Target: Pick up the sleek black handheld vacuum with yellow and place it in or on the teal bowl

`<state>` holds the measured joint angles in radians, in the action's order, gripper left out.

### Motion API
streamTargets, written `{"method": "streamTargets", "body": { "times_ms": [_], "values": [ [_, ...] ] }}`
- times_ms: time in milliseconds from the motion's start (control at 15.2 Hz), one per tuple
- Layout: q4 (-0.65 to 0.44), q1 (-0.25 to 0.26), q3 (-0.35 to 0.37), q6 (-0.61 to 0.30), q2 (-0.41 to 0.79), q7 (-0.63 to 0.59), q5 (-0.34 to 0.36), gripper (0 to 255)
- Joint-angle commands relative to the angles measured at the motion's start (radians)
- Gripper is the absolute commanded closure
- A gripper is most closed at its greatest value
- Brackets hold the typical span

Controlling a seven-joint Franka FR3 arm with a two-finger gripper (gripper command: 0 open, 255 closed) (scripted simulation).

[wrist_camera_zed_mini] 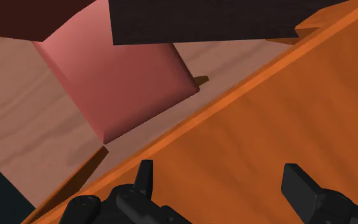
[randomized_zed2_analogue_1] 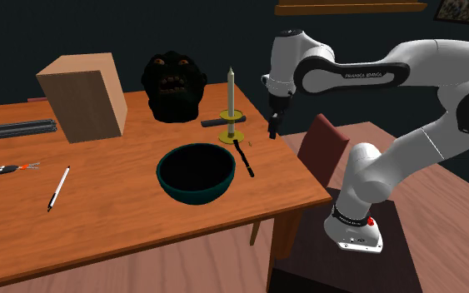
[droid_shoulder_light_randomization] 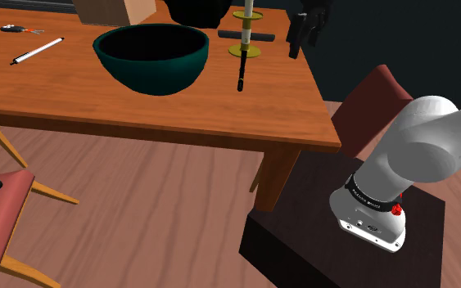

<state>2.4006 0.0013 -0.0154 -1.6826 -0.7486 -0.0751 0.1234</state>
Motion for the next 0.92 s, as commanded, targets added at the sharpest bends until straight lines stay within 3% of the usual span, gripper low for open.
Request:
{"method": "streamTargets", "body": {
  "times_ms": [0, 462, 858],
  "values": [
    [0.0, 0.0, 0.0, 0.0, 0.0, 0.0, 0.0, 0],
    [-0.112, -0.069, 0.22, 0.035, 0.091, -0.534, -0.155, 0],
    [-0.298, -0.155, 0.388, 0.044, 0.26, -0.99, -0.225, 0]
  ]
}}
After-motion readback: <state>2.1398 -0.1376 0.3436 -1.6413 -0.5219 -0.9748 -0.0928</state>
